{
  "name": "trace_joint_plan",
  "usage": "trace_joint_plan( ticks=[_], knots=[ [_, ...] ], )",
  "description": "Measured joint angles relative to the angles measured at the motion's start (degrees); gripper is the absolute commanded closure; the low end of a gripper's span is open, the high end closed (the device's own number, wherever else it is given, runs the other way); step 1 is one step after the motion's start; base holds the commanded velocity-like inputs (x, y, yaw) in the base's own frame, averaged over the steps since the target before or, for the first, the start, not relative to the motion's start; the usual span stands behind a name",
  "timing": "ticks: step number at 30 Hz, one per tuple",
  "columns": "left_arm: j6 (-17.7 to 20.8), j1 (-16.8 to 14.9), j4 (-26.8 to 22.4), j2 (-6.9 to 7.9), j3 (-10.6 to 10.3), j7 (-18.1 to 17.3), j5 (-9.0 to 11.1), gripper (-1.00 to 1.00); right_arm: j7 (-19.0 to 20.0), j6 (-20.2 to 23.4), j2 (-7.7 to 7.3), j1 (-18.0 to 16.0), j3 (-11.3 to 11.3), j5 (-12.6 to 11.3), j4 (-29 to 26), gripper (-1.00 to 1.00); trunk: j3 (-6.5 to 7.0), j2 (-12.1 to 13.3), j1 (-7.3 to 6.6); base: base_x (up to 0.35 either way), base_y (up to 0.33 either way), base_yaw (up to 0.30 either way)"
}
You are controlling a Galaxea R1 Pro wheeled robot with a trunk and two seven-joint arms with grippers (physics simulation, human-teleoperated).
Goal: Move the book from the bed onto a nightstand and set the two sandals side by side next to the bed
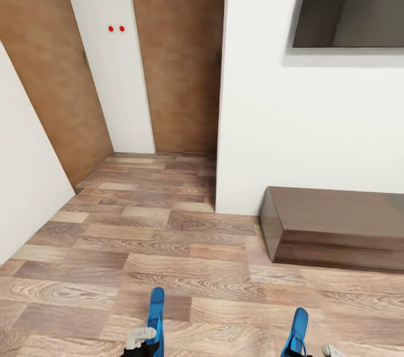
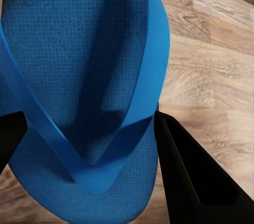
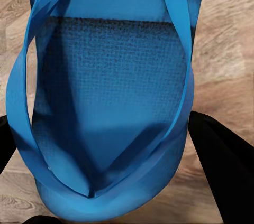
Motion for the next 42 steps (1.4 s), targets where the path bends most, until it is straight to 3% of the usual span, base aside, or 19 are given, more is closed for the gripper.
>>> trace_joint_plan(
  ticks=[42],
  knots=[
    [-1.85,0.0,0.16,0.0,0.11,0.1,0.38,1.0,-0.06,0.0,0.0,0.0,0.0,0.0,0.0,1.0,0.0,0.0,0.0,0.0,0.0,0.293]
  ],
)
